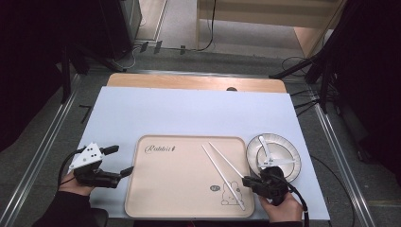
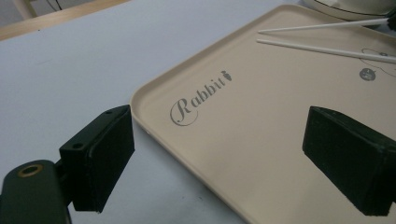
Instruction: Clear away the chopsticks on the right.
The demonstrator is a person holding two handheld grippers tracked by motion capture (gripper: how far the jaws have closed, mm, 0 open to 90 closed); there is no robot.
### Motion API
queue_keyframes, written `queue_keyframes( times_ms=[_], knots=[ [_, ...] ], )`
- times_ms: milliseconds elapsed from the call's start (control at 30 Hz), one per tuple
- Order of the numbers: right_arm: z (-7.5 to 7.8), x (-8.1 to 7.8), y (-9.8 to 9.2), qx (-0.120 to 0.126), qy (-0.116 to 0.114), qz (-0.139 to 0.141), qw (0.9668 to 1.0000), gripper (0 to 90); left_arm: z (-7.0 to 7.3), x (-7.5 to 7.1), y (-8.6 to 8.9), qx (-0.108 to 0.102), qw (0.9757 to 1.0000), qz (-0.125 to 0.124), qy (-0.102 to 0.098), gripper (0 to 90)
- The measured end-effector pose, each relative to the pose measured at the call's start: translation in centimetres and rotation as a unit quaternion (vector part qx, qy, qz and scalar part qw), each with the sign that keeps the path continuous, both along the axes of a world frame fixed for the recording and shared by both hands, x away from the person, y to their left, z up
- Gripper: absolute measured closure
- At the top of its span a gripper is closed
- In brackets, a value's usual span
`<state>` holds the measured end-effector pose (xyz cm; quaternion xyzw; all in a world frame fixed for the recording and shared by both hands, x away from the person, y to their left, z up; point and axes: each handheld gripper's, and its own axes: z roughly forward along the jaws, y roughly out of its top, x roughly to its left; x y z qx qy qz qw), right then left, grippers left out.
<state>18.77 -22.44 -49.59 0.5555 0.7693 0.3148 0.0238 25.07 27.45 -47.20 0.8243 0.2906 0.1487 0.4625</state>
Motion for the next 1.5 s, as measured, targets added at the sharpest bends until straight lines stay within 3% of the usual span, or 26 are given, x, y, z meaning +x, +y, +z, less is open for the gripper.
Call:
queue_keyframes(
  times_ms=[367,567,767,967,1200,1300,1400,1500],
  knots=[
    [-2.2,0.0,1.6,0.002,0.027,0.005,0.9996,83.9,0.0,0.0,-0.1,0.002,1.0,-0.002,0.0,9.3],
    [-2.5,0.2,1.8,0.001,0.021,0.009,0.9997,82.9,0.0,0.1,-0.1,0.006,1.0,-0.003,0.001,9.2],
    [-2.5,0.4,1.7,-0.002,0.001,0.018,0.9998,72.0,0.0,0.1,0.0,0.003,1.0,-0.001,0.001,9.3],
    [-1.2,0.5,1.0,0.016,-0.028,0.019,0.9993,62.4,-0.1,0.1,0.1,0.004,1.0,0.0,0.002,9.2],
    [0.3,1.3,0.4,0.024,-0.069,0.068,0.995,42.7,-0.1,0.0,0.0,0.005,1.0,0.001,0.002,9.2],
    [0.8,2.0,-0.1,0.026,-0.065,0.084,0.994,35.7,-0.1,0.0,0.0,0.006,1.0,0.001,0.003,9.2],
    [1.2,2.5,-0.8,0.045,-0.06,0.094,0.9927,33.3,-0.1,0.1,0.0,0.006,1.0,-0.002,0.003,9.3],
    [2.1,2.9,-1.4,0.048,-0.074,0.114,0.9896,31.6,-0.2,0.1,-0.1,0.005,1.0,-0.005,0.004,9.3]
  ],
)
